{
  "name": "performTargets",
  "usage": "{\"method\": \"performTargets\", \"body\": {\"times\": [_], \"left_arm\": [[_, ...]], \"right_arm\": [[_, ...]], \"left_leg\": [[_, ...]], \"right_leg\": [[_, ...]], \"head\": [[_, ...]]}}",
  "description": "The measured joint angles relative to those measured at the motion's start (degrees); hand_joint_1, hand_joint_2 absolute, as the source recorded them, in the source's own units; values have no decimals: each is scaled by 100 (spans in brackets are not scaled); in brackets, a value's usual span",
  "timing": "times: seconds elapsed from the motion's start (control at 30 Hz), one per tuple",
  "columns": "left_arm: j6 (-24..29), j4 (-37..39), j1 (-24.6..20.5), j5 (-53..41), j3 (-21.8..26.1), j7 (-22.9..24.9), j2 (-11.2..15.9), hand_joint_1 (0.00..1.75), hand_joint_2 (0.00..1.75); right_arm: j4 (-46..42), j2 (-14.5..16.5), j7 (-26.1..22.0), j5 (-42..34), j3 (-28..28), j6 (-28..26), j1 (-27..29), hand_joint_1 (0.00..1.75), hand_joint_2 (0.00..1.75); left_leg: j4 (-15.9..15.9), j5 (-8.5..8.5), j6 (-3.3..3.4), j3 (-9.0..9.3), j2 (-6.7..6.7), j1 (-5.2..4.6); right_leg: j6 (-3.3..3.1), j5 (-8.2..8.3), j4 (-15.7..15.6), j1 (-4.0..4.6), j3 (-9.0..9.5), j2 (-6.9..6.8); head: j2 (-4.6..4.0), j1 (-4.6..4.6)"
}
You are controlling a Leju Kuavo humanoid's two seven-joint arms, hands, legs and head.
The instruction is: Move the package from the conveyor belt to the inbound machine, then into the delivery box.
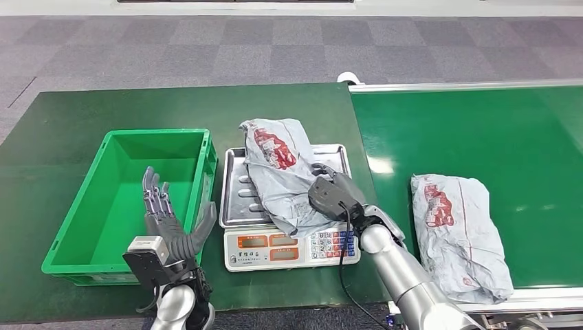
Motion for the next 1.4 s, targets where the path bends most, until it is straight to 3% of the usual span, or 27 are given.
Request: {"method": "performTargets", "body": {"times": [0.17, 0.33, 0.7, 1.03, 1.3, 1.4], "left_arm": [[-5, 99, 1, -48, -2, 0, 0, 0, 175], [-31, 162, -1, -93, -2, 0, 2, 0, 175], [-329, 504, -302, -6, 4, 3, 59, 0, 175], [-354, 878, -671, -67, 46, 4, 134, 0, 175], [-317, 1971, -1689, -466, 160, 71, 173, 0, 175], [-304, 2256, -1879, -502, 162, 60, 173, 0, 175]], "right_arm": [[-83, -119, -435, -65, 208, -279, 53, 0, 175], [-385, -232, -566, -132, 275, -369, 213, 0, 175], [-2614, -540, -1689, -888, 154, -952, 1261, 0, 175], [-3695, -610, -1659, -1266, -80, -995, 1756, 0, 175], [-3903, -405, -1609, -1760, -735, -1467, 1846, 0, 175], [-3909, -350, -1609, -1760, -838, -1478, 1847, 0, 175]], "left_leg": [[0, 0, 0, 1, 3, 0], [0, 0, 0, 1, 0, 0], [0, -4, 0, -8, -1, 0], [0, -3, -1, -7, 0, 0], [0, 1, -3, -5, 0, -1], [0, 1, -3, -4, 2, 0]], "right_leg": [[0, 0, 0, 0, 0, 2], [0, 0, 0, 0, 0, 1], [-3, -4, -1, 0, -9, -1], [-3, -2, -1, 0, -8, 0], [-4, 5, 1, -1, -3, 0], [-4, 5, 1, -1, -4, 4]], "head": [[0, 1], [0, 1], [0, 1], [0, 1], [0, 1], [0, 2]]}}
